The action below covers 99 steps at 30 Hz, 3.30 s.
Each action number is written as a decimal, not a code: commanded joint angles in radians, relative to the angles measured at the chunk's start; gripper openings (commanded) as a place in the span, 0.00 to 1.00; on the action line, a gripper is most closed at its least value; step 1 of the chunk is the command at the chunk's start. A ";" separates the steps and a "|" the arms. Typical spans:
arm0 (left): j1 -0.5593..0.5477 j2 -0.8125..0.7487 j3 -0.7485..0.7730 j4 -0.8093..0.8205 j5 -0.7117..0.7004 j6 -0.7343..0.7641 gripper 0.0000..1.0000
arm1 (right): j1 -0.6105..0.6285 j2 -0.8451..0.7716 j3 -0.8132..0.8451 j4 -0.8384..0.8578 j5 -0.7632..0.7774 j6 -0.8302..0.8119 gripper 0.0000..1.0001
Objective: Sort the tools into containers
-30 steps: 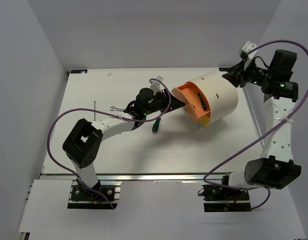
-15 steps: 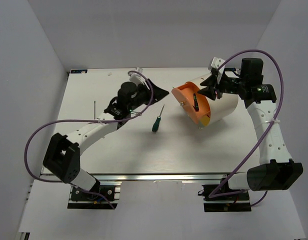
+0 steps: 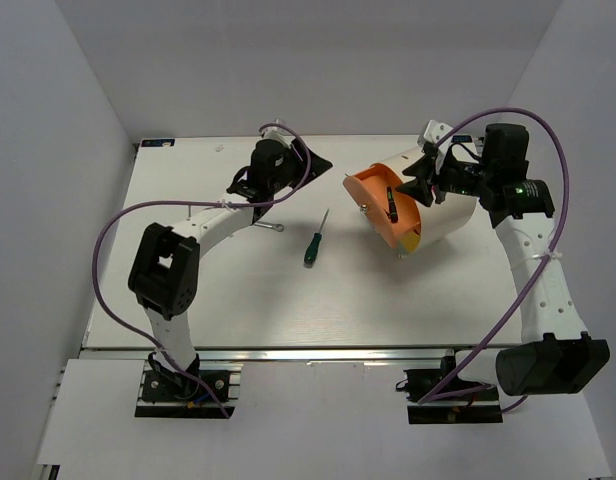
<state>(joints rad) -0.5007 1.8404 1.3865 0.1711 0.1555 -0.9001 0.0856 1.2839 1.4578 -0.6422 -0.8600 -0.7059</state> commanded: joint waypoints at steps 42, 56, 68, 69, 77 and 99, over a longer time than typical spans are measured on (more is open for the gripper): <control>-0.048 0.151 0.161 0.085 0.205 -0.151 0.48 | -0.012 -0.052 -0.054 0.047 0.042 0.002 0.49; -0.052 0.152 0.157 0.094 0.222 -0.161 0.37 | -0.017 -0.044 -0.051 0.058 0.042 0.006 0.49; -0.052 0.135 0.158 0.123 0.233 -0.177 0.14 | -0.021 -0.043 -0.074 0.072 0.053 0.006 0.49; -0.052 0.132 0.164 0.125 0.233 -0.181 0.11 | -0.021 -0.043 -0.076 0.070 0.053 0.006 0.49; -0.052 0.123 0.213 0.127 0.234 -0.194 0.02 | -0.023 -0.047 -0.080 0.076 0.058 0.008 0.49; -0.121 0.155 0.321 0.105 0.266 -0.218 0.00 | -0.038 -0.061 -0.099 0.087 0.055 0.010 0.49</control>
<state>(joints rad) -0.6079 2.0083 1.6718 0.2775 0.4046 -1.1194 0.0563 1.2552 1.3746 -0.5938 -0.8032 -0.6987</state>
